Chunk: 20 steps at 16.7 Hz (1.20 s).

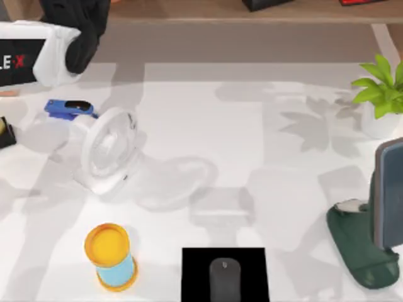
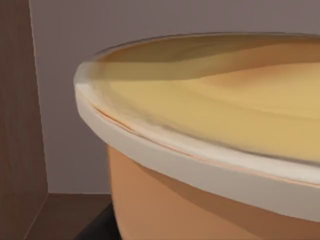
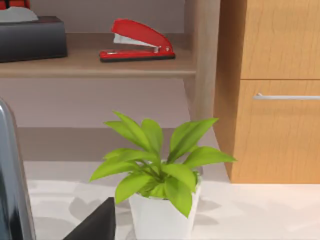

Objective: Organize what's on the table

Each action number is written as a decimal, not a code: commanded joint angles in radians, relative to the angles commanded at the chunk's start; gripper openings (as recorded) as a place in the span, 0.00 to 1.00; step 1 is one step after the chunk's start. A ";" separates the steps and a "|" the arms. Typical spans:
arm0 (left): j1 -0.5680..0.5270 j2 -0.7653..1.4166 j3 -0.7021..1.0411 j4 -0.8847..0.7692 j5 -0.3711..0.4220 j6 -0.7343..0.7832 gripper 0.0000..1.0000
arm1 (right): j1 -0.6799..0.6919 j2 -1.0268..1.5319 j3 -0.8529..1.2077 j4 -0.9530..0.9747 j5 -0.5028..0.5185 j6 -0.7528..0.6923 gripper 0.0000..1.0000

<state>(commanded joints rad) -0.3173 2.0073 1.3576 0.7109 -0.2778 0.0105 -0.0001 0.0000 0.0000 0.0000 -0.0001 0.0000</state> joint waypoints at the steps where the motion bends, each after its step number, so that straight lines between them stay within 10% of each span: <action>1: 0.014 0.001 0.006 -0.017 0.017 -0.001 0.00 | 0.000 0.000 0.000 0.000 0.000 0.000 1.00; 18: 0.040 0.013 0.015 -0.055 0.054 -0.003 0.00 | 0.000 0.000 0.000 0.000 0.000 0.000 1.00; 20: 0.040 0.013 0.015 -0.055 0.054 -0.003 0.15 | 0.000 0.000 0.000 0.000 0.000 0.000 1.00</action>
<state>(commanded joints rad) -0.2771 2.0199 1.3729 0.6563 -0.2241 0.0071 -0.0001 0.0000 0.0000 0.0000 -0.0001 0.0000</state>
